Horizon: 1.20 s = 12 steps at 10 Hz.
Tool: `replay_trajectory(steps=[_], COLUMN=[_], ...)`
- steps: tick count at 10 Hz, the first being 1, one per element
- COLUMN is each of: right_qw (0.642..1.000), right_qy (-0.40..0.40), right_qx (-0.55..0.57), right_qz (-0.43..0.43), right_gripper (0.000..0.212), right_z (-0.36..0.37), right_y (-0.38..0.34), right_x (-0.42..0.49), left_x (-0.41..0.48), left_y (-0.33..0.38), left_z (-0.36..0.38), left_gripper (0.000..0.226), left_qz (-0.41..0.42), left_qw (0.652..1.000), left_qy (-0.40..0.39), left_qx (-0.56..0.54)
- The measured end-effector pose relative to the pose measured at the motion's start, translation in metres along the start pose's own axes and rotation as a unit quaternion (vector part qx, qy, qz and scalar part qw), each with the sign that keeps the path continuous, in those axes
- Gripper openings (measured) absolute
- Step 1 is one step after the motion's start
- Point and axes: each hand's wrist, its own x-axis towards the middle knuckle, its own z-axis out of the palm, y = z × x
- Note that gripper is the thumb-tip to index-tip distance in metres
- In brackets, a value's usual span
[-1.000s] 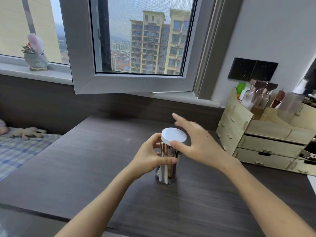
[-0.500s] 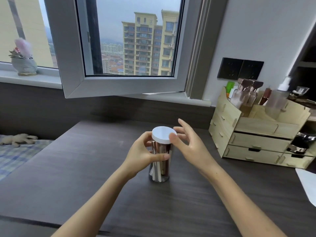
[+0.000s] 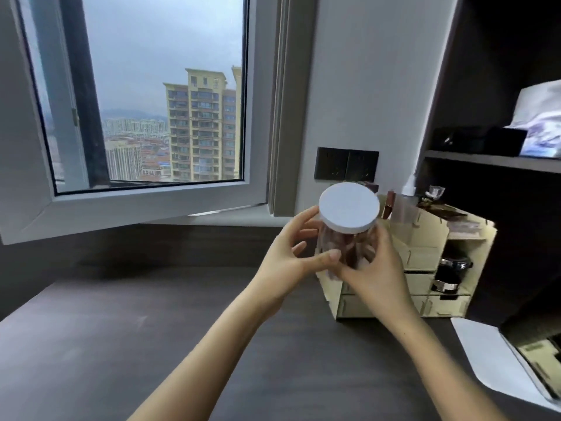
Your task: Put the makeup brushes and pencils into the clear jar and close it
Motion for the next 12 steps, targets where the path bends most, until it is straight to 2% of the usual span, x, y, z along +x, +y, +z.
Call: replay_trajectory(steps=[1, 3, 5, 7, 8, 9, 10, 11, 12], right_qw=[0.997, 0.994, 0.989, 0.968, 0.937, 0.921, 0.919, 0.925, 0.925], right_qy=[0.058, 0.079, 0.096, 0.083, 0.066, 0.067, 0.057, 0.071, 0.16], right_qx=[-0.023, -0.068, -0.093, -0.219, -0.316, -0.346, -0.348, -0.343, -0.341], right_qz=[-0.034, 0.01, 0.054, 0.095, 0.134, 0.167, 0.173, 0.151, 0.046], right_gripper=[0.076, 0.086, 0.07, 0.087, 0.085, 0.082, 0.076, 0.079, 0.066], right_z=[-0.034, -0.076, -0.083, -0.071, -0.069, -0.067, -0.065, -0.063, -0.06], right_y=[0.009, 0.054, 0.091, 0.104, 0.106, 0.109, 0.112, 0.098, 0.074], right_x=[0.034, 0.087, 0.106, 0.124, 0.126, 0.124, 0.12, 0.11, 0.09], left_x=[0.037, 0.102, 0.133, 0.147, 0.152, 0.152, 0.151, 0.143, 0.134], left_y=[0.006, -0.009, -0.028, -0.041, -0.046, -0.047, -0.054, -0.042, -0.028], left_z=[0.028, 0.066, 0.082, 0.091, 0.095, 0.097, 0.097, 0.086, 0.064], left_gripper=[0.065, 0.072, 0.071, 0.071, 0.068, 0.061, 0.055, 0.057, 0.055], left_qz=[0.003, -0.023, -0.061, -0.116, -0.138, -0.159, -0.167, -0.167, -0.142], left_qw=[0.999, 0.995, 0.991, 0.985, 0.982, 0.978, 0.976, 0.976, 0.988], left_qy=[-0.05, -0.1, -0.113, -0.104, -0.088, -0.098, -0.106, -0.101, -0.057], left_qx=[-0.018, 0.02, 0.036, 0.074, 0.092, 0.094, 0.093, 0.091, 0.036])
